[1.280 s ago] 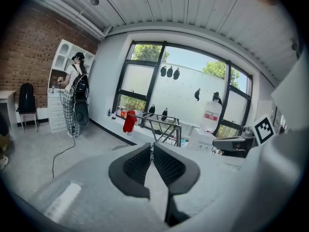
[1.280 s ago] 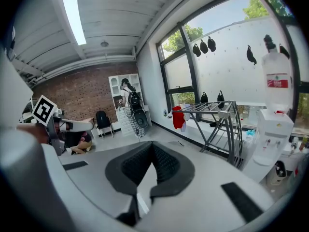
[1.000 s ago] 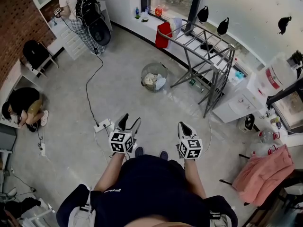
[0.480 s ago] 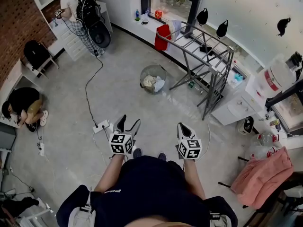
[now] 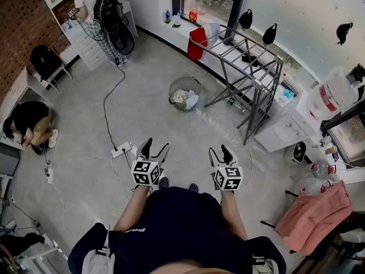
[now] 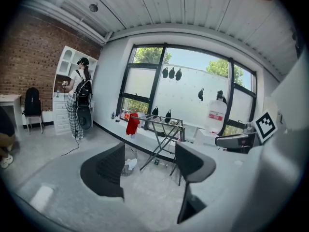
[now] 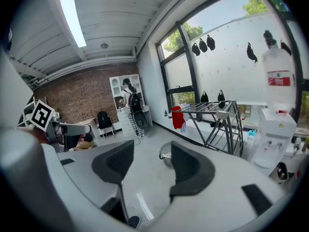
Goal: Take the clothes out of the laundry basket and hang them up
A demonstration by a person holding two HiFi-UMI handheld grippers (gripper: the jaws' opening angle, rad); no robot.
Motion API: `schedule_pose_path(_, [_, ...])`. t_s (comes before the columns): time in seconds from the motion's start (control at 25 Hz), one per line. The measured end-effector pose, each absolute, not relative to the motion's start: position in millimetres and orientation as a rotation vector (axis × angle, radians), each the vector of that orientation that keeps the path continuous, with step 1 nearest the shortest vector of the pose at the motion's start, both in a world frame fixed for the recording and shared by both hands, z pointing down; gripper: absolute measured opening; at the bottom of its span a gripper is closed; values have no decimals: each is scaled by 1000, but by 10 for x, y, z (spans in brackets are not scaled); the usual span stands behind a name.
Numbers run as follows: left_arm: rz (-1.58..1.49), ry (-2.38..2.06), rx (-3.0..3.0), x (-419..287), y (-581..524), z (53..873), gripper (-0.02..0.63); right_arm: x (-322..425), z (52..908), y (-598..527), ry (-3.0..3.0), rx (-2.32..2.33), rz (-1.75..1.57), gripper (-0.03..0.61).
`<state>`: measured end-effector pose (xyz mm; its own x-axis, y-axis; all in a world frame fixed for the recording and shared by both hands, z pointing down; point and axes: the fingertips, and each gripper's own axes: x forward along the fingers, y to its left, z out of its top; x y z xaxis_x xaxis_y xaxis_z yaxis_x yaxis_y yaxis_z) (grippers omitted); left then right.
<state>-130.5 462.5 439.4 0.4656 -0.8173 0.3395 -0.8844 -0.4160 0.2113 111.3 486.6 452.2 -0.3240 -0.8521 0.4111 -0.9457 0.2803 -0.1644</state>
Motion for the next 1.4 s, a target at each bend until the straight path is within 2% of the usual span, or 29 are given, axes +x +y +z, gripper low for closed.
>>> schedule_pose_path(0.04, [260, -1439, 2360, -1292, 4630, 4394, 313, 1123, 4540, 4862, -2303, 1654, 557, 269])
schedule_pose_path(0.08, [259, -1443, 2358, -1284, 4634, 4394, 313, 1128, 4557, 4861, -2301, 1645, 555, 294])
schedule_pose_path(0.88, [302, -1526, 2205, -1030, 4956, 4725, 313, 1508, 4851, 4865, -2323, 1474, 575, 298])
schedule_pose_path(1.4, [280, -1482, 2238, -959, 3840, 4858, 313, 1478, 5034, 3968, -2317, 1424, 594, 296])
